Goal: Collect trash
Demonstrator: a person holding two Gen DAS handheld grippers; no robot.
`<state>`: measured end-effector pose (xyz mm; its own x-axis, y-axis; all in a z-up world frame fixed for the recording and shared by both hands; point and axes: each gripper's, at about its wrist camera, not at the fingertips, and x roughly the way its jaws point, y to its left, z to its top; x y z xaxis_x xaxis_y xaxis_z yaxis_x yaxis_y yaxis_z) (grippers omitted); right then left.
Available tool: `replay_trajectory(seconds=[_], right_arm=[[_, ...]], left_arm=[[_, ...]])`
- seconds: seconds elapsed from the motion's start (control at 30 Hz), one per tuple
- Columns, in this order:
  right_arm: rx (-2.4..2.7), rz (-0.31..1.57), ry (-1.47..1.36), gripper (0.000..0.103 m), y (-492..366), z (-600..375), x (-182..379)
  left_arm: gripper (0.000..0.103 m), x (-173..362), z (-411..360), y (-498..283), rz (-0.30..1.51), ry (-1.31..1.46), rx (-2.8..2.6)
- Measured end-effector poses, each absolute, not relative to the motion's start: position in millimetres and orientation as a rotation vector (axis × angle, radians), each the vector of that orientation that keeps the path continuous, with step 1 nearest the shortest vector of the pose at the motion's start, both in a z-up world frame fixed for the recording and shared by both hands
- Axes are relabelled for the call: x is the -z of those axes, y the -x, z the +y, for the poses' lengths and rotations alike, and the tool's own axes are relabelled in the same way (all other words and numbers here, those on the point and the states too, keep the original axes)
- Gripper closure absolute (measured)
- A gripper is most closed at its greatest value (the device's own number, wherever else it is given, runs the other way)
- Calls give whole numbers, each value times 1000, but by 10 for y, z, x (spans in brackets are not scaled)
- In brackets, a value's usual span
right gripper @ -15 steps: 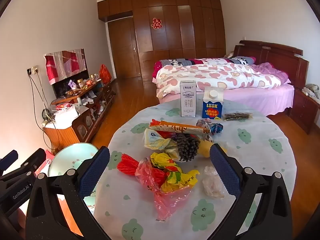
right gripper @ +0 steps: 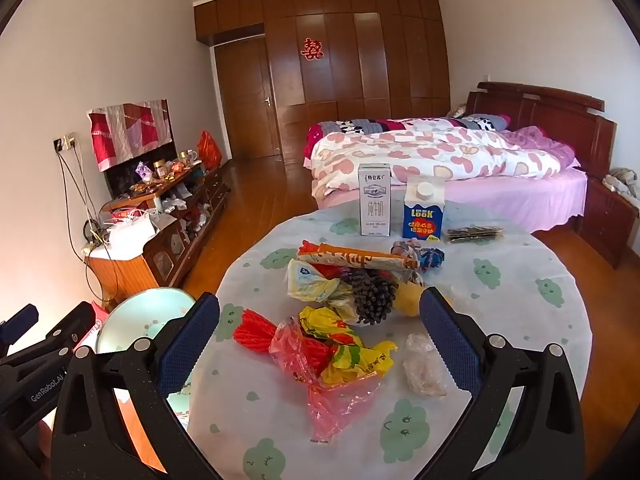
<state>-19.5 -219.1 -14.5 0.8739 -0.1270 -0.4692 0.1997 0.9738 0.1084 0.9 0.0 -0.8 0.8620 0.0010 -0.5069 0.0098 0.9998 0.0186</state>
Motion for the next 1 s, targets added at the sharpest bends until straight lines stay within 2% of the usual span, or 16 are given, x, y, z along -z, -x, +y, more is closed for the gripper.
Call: replay_trajectory(seconds=[1.0], right_arm=[[203,435,-179,5,270,-2339,245]], left_arm=[[6,142,-1,-78,573,-22,-27]])
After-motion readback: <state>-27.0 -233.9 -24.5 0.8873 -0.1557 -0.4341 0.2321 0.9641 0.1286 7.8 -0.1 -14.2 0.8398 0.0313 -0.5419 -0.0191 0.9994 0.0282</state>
